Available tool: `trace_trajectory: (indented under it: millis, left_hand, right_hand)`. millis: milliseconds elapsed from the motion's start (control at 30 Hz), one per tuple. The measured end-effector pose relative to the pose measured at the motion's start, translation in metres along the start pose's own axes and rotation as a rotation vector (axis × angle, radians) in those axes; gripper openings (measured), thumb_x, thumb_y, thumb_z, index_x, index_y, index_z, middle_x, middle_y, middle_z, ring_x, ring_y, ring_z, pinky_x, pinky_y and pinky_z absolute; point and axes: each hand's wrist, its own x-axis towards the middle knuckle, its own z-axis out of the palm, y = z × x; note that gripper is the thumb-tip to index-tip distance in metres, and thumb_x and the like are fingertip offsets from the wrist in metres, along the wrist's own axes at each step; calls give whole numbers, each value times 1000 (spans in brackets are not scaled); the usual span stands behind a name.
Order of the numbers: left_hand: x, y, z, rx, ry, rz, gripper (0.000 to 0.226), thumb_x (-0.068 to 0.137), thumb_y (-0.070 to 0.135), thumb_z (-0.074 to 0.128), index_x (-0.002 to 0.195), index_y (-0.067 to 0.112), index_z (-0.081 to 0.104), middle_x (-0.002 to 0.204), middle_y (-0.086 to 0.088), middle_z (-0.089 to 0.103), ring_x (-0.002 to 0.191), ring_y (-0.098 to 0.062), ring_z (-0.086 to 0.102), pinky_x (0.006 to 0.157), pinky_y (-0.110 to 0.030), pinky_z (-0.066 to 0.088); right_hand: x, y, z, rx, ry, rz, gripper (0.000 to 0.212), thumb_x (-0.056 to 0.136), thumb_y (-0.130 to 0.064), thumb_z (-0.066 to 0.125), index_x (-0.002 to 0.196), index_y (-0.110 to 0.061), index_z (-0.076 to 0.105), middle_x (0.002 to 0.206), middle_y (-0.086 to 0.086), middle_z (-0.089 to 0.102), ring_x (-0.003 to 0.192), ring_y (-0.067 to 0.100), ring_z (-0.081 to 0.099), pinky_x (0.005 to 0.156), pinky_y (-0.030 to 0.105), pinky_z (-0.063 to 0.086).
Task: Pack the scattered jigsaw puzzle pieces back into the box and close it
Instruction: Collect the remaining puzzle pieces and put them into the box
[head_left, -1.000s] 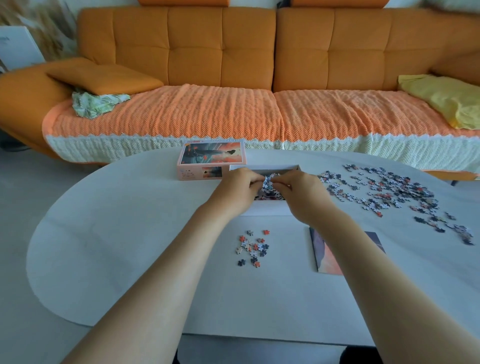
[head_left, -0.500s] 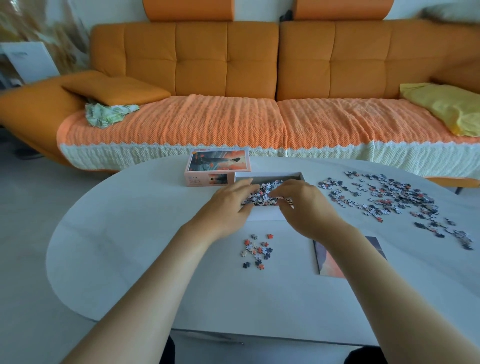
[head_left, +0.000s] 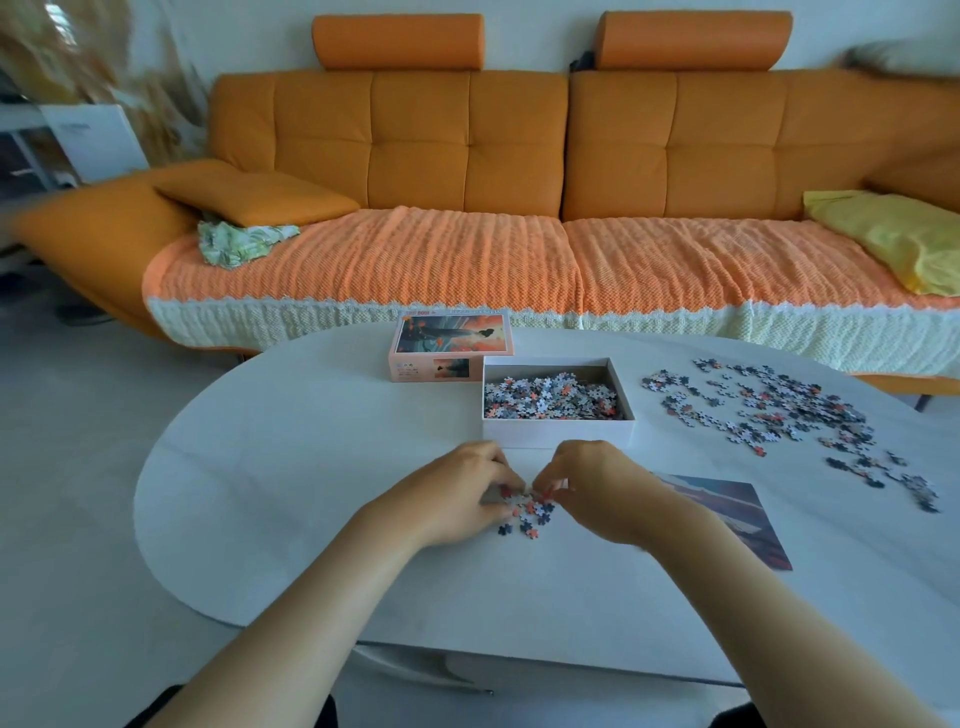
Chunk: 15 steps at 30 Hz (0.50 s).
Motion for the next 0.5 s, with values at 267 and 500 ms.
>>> trace_trajectory:
  millis: [267, 500]
  left_hand:
    - [-6, 5, -4, -3, -91, -50, 54, 78, 46, 73, 128, 34, 59, 108, 10, 46, 93, -4, 46, 88, -26, 44]
    - [2, 11, -2, -97, 15, -69, 31, 76, 26, 78, 107, 27, 72, 94, 6, 58, 84, -9, 56, 71, -18, 42]
  right_hand:
    - [-7, -14, -1, 85, -85, 134, 44, 67, -55, 77, 97, -23, 69, 99, -1, 56, 85, 13, 51, 70, 26, 44]
    - [0, -17, -1, 172, -16, 136, 17, 77, -29, 76, 80, -12, 71, 75, 3, 59, 65, 14, 45, 52, 20, 32]
